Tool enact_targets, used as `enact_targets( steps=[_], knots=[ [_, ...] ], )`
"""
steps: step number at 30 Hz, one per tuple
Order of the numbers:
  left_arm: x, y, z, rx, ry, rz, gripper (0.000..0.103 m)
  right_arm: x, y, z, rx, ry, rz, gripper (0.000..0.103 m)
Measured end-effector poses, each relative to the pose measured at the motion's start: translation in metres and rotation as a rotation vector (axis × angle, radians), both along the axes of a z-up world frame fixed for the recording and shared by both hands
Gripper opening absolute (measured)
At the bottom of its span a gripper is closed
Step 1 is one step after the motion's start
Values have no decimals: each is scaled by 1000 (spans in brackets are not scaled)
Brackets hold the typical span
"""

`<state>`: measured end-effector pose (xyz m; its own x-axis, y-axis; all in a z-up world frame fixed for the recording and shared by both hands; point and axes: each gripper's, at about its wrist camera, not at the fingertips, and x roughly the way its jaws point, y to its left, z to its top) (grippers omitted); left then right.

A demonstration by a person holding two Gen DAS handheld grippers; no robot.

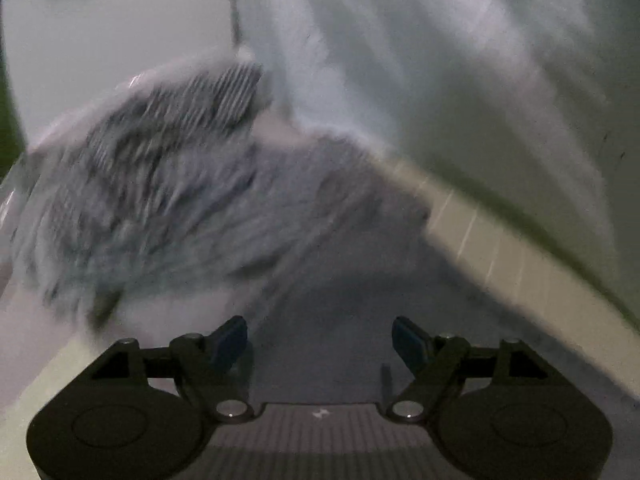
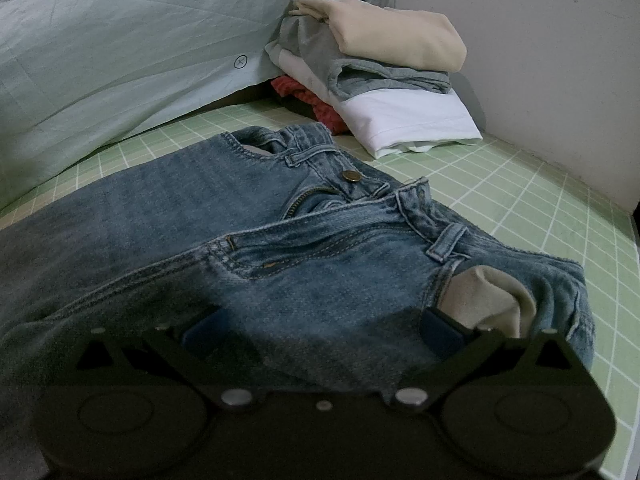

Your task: Fold clothes

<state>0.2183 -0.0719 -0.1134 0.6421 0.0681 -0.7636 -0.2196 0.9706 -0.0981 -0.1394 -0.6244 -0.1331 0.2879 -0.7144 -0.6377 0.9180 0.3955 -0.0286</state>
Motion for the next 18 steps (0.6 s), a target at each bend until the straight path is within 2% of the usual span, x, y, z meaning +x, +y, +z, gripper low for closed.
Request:
enact_targets(
  steps=[3, 7, 12, 18],
  knots=[
    [-27, 0, -6, -51, 38, 28, 83, 0, 0, 0, 0, 0, -1, 103],
    [-66, -19, -5, -41, 70, -24, 86, -1, 1, 0, -1, -1, 0, 103],
    [-121, -47, 1, -94, 88, -112, 87, -2, 1, 1, 4, -4, 8, 103],
    [-174, -75, 11, -125, 77, -208, 91, -12, 5, 10, 81, 21, 187, 103]
  ],
)
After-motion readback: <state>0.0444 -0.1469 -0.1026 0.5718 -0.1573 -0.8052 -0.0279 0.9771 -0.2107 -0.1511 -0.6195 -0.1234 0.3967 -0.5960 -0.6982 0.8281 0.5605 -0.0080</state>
